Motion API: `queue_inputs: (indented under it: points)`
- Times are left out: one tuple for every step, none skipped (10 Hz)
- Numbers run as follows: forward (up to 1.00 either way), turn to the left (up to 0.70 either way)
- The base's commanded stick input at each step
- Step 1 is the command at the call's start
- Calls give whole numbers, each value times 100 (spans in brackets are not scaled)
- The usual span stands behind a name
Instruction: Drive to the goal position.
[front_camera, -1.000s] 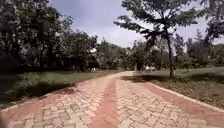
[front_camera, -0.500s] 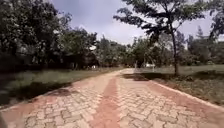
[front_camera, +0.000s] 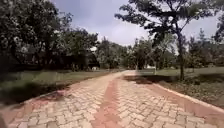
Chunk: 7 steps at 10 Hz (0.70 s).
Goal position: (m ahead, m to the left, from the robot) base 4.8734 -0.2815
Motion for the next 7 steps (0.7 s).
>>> queue_inputs:
  points:
    - [70, 0]
    - [70, 0]
    - [70, 0]
    - [70, 0]
    - [70, -1]
    - [70, -2]
    - [70, -35]
